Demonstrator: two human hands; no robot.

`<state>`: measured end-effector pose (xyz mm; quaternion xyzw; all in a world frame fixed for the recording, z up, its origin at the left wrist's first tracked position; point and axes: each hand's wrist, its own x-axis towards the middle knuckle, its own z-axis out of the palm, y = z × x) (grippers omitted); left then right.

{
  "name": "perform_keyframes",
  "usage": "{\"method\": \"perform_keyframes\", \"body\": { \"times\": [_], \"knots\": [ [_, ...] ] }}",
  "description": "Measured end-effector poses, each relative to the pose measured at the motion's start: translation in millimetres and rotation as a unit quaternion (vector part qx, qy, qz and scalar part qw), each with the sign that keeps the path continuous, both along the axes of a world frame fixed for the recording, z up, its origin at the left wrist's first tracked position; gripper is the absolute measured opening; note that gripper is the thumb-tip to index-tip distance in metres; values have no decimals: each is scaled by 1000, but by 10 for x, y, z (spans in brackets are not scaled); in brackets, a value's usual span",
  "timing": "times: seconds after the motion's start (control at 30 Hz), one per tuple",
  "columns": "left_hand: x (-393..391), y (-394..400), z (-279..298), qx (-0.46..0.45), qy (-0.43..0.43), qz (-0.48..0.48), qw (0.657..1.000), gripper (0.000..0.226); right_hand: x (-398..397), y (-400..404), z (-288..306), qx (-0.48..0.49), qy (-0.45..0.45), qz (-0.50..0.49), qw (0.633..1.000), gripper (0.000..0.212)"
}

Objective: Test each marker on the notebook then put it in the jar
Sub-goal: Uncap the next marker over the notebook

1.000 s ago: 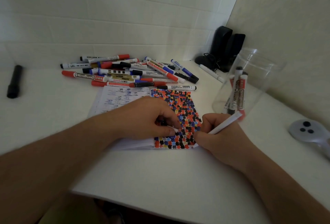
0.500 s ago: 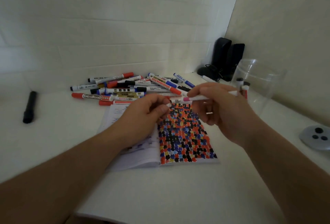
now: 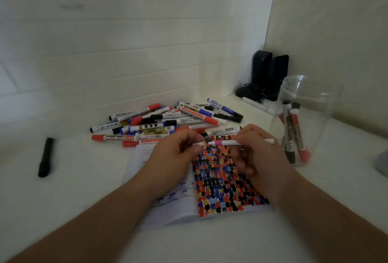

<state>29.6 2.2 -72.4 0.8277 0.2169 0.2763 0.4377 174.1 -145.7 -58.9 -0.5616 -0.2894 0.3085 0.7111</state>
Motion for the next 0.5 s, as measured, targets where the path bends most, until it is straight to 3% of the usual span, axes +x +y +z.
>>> {"method": "perform_keyframes", "body": {
  "times": [0.33,0.5],
  "knots": [
    [-1,3,-21,9,17,15,1000,17,-43,0,2,-29,-26,6,999,23],
    [-16,-13,16,-15,1,16,1000,15,-34,-22,29,-37,-87,-11,995,23]
  ]
}}
